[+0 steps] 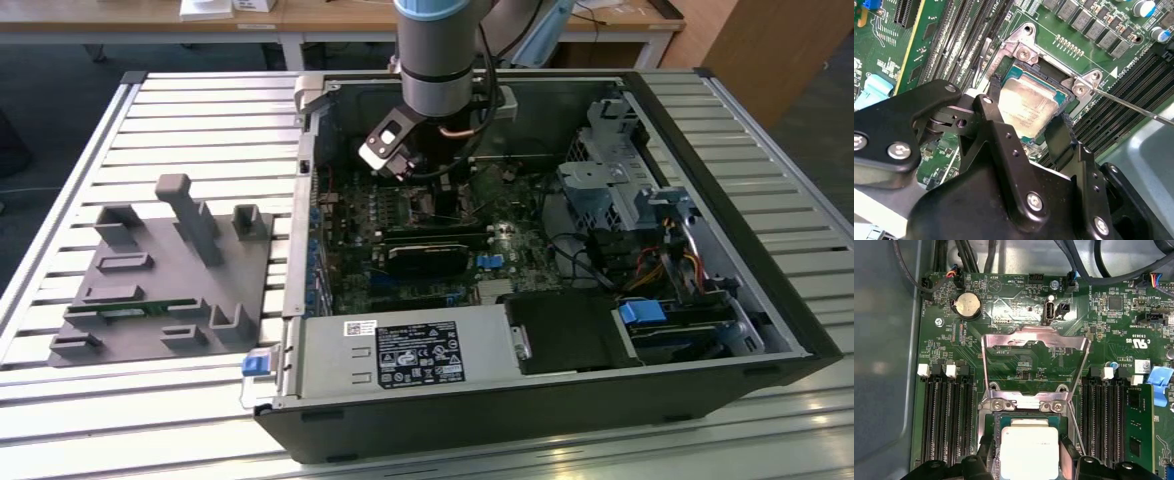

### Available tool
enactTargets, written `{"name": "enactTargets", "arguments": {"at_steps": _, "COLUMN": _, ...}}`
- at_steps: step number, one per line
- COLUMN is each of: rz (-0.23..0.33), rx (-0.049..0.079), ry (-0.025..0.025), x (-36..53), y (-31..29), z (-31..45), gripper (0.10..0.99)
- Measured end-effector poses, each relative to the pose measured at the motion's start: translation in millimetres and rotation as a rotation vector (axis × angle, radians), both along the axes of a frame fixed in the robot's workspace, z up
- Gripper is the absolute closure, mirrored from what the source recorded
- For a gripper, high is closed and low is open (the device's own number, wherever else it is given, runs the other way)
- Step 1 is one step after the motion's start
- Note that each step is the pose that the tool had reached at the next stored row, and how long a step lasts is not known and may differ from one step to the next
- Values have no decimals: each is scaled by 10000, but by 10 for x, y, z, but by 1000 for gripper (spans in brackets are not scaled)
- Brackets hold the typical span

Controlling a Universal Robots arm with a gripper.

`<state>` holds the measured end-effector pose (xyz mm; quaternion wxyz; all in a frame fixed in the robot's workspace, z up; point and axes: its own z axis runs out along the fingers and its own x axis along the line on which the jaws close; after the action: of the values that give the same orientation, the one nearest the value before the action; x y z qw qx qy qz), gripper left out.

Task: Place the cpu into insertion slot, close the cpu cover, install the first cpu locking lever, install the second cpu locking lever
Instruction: 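Place the cpu into insertion slot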

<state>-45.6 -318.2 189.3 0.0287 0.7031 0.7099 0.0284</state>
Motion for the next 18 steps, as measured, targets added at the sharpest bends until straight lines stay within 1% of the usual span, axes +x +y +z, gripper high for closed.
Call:
{"name": "enactTargets", "arguments": {"at_steps": 7, "rz": -20, "rx": 2, "ry": -2, "x": 0, "y": 7, "z": 0, "gripper": 475}}
{"name": "enactTargets", "arguments": {"at_steps": 18, "rz": -33, "rx": -1, "ry": 0, "x": -1, "y": 7, "z": 31, "gripper": 475}}
